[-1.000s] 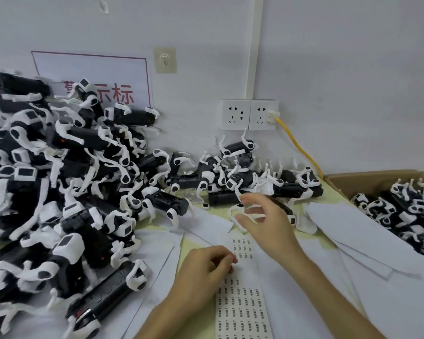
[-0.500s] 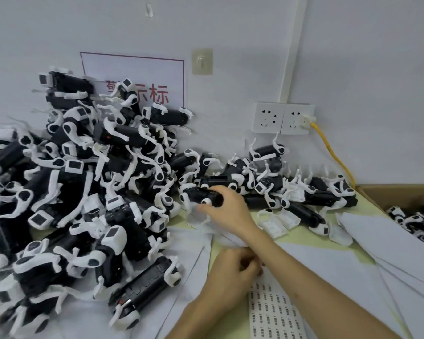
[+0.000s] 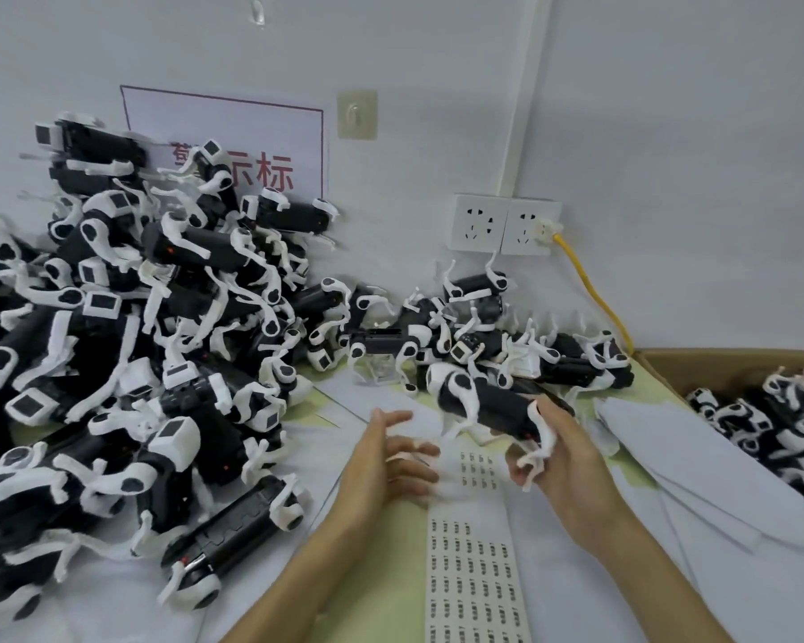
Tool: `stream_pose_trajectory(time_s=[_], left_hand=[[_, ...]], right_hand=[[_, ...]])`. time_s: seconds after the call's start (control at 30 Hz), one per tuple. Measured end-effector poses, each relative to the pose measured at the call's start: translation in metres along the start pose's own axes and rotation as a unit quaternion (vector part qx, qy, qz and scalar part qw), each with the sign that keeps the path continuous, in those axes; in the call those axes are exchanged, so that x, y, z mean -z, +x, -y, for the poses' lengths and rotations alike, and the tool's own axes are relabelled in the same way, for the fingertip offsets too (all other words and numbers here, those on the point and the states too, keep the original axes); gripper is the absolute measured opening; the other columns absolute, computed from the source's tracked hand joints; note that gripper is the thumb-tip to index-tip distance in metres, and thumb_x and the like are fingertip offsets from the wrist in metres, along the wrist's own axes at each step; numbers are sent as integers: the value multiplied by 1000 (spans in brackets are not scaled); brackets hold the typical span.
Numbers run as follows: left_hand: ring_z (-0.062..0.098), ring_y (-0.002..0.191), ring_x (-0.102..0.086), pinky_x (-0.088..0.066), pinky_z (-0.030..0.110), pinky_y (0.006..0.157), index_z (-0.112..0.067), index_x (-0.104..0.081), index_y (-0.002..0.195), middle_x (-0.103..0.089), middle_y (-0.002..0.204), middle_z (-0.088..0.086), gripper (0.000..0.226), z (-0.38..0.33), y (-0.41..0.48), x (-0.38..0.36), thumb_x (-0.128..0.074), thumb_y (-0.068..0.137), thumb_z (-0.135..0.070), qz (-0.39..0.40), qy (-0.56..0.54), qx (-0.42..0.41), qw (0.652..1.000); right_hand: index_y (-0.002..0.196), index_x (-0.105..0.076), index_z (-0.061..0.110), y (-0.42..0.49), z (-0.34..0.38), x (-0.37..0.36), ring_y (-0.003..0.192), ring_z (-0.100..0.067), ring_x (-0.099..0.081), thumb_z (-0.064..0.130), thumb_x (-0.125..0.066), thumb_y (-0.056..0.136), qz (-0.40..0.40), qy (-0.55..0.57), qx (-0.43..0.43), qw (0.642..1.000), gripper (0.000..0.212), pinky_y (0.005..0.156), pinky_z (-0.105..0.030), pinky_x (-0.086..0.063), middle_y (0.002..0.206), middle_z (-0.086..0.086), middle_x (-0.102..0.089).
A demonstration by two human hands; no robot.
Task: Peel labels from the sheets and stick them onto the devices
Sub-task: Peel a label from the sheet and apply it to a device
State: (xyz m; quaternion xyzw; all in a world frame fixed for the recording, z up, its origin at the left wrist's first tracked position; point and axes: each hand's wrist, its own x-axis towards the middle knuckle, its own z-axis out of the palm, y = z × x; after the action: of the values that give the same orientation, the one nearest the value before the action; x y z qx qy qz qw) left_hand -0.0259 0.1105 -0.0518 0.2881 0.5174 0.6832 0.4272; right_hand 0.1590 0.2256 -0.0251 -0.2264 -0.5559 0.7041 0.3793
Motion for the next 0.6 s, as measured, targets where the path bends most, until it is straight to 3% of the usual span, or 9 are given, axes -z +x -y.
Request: stream_pose_trajectory(time_s=[0.1,0.2,0.27,0.37,0.43,0.53,0.6], left_hand=[[29,88,-74,-60,38,74,-19,-61,131,-76,110,11,68,-1,0,3,-42,89,-69,17,-57,14,998],[31,95,-72,-57,38,81,-12,-68,127,-74,114,18,70,-1,-3,2,-52,94,-71,72,-10,24,997],[34,100,-71,-55,43,90,-11,-72,120,-75,110,18,74,-4,-7,-1,-54,88,-75,107,69,9,992],[33,112,-70,-49,45,107,-11,-71,120,-79,109,10,75,-6,-14,-6,-60,82,-75,193,186,-24,963],[27,110,-72,-53,40,103,-14,-68,122,-79,110,8,60,-7,-19,-4,-69,85,-61,218,210,-28,953],[28,94,-74,-58,30,80,-5,-68,113,-78,105,17,57,-7,-19,-2,-81,75,-45,168,119,-3,978],[31,82,-68,-52,29,67,-3,-72,96,-77,101,21,46,-9,-17,-3,-79,76,-44,101,40,8,994]], right_hand=[[105,-72,13,-5,1,1,57,-16,-45,55,-68,77,5,-68,11,998,51,48,-27,-33,84,-11,-51],[104,-73,14,-8,2,-3,55,-20,-53,54,-70,76,31,-116,26,992,49,48,-30,-41,79,-6,-59],[105,-74,15,-10,1,-7,65,-28,-62,49,-69,84,31,-127,48,990,40,56,-34,-52,89,-10,-67],[113,-71,19,-11,-5,-13,93,-31,-71,46,-65,90,13,-132,76,988,36,79,-45,-59,112,-12,-70],[122,-68,21,-12,-9,-14,114,-30,-68,54,-62,91,16,-131,84,988,46,93,-49,-56,125,-7,-67],[132,-62,23,-9,-9,-14,123,-22,-65,53,-58,94,22,-22,49,998,49,95,-40,-56,135,1,-64],[131,-61,32,-6,-10,-11,127,-14,-61,48,-64,95,-19,-119,52,991,40,100,-33,-51,135,11,-63]])
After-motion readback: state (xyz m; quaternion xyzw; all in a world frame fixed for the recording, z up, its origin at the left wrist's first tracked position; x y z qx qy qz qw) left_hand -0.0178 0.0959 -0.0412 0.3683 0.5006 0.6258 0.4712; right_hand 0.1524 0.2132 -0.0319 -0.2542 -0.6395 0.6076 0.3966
